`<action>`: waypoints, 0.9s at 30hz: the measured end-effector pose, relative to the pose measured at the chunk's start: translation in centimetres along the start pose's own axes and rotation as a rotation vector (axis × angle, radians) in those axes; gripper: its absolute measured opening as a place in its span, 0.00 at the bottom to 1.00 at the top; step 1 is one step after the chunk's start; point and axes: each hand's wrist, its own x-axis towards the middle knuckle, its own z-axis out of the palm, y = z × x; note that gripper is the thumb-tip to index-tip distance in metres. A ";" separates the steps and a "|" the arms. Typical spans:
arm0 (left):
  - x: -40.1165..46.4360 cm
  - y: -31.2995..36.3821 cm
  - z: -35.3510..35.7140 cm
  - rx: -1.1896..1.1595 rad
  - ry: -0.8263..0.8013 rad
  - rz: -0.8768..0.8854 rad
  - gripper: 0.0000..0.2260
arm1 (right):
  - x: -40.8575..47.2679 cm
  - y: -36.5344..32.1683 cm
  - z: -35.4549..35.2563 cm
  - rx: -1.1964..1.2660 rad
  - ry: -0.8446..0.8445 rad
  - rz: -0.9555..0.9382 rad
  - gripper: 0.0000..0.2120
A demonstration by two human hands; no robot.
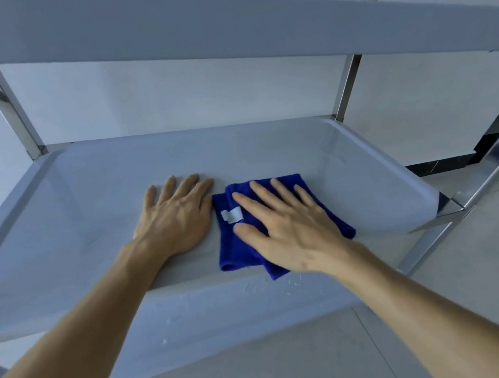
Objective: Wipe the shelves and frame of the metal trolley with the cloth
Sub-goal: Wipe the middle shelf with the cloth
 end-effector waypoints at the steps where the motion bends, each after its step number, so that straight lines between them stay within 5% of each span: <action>1: -0.1 -0.2 -0.1 0.002 0.003 0.002 0.25 | -0.3 0.0 0.0 0.008 0.001 -0.027 0.36; 6: 0.0 -0.7 -0.3 0.009 -0.004 0.009 0.25 | -0.7 6.1 -2.0 0.004 -0.042 -0.007 0.33; 14: -0.1 0.0 0.1 0.016 0.007 0.009 0.25 | -1.7 16.9 -4.3 -0.083 -0.051 0.428 0.29; 21: -0.7 -0.1 -0.9 0.020 0.037 0.016 0.24 | -0.4 6.3 -1.3 -0.057 -0.006 0.122 0.37; 27: -1.3 -1.1 -1.3 0.024 -0.018 0.022 0.30 | -1.4 12.4 -3.1 -0.015 -0.078 0.141 0.34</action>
